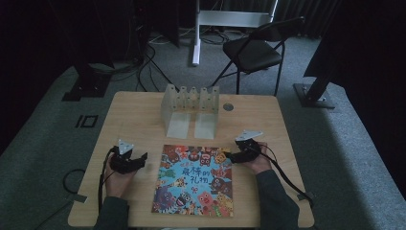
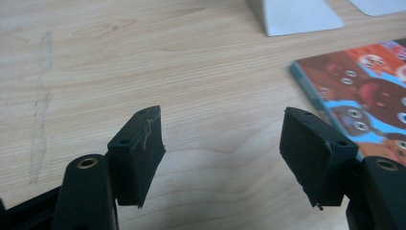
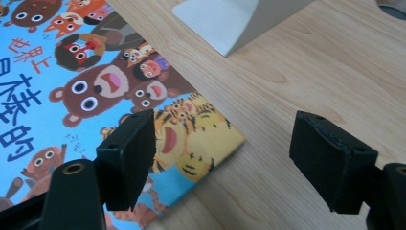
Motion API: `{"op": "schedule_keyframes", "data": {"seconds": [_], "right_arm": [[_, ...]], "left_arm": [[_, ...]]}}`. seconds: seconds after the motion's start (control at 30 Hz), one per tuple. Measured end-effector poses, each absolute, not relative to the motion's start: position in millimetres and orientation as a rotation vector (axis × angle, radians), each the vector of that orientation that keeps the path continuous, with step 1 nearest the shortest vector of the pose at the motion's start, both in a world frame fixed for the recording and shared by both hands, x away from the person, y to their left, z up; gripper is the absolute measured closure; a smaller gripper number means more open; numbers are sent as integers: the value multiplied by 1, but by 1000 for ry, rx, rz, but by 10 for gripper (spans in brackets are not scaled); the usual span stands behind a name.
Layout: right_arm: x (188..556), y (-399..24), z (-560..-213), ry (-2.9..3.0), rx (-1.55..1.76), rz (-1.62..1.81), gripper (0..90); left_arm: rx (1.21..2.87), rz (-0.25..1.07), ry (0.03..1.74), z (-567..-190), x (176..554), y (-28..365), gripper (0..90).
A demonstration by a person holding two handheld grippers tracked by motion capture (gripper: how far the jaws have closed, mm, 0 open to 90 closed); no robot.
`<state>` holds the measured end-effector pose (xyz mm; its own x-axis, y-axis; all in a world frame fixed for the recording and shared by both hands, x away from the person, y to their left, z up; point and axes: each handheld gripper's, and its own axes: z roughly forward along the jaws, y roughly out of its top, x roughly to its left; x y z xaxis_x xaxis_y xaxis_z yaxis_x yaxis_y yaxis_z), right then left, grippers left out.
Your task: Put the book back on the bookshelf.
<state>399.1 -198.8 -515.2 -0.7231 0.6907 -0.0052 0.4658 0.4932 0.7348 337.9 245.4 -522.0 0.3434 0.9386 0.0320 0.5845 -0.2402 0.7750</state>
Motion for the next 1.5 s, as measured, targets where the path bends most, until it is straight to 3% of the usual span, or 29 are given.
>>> {"op": "schedule_keyframes", "data": {"seconds": [0.63,0.97,1.5], "right_arm": [[407,-179,-532,2540,971,1051,217],[411,-179,-537,2550,1015,1075,215],[413,-183,-535,2558,1079,1117,223]], "left_arm": [[2112,627,1046,-518,302,177,291],[2195,531,884,-522,274,138,131],[2298,404,616,-527,233,94,48]]}}
